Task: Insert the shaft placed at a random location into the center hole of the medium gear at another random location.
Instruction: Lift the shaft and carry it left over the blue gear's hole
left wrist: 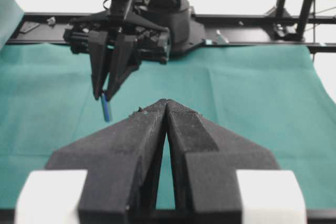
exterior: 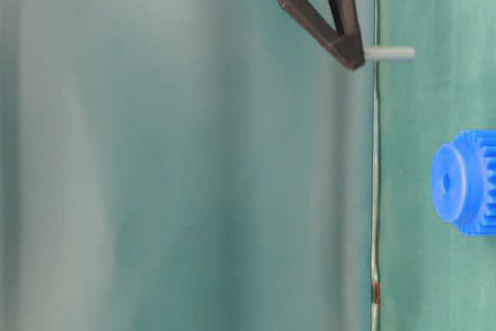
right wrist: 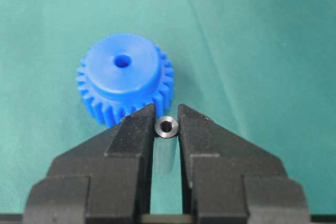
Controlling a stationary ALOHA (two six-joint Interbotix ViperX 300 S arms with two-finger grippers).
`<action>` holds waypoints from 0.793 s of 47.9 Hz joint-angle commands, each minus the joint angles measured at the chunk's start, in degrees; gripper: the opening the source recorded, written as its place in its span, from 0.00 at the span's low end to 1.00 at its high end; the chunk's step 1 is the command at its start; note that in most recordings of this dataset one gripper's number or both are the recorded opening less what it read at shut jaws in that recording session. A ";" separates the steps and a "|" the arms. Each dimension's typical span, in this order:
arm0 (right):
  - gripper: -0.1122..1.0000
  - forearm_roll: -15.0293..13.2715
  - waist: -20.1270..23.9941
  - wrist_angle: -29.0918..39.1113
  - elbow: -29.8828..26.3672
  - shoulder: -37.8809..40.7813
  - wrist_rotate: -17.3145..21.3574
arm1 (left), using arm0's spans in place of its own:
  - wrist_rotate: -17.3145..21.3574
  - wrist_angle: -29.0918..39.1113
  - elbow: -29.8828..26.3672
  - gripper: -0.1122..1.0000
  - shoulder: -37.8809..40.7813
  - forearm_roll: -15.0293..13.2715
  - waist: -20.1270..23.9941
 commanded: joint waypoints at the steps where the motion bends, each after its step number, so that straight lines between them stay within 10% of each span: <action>1: 0.22 0.26 0.79 -0.62 -2.90 0.70 0.26 | 0.00 -0.35 -0.97 0.12 0.35 0.18 0.09; 38: 0.22 0.18 4.22 2.37 -19.69 14.59 0.26 | 0.00 -0.26 -0.97 0.12 0.44 0.18 0.09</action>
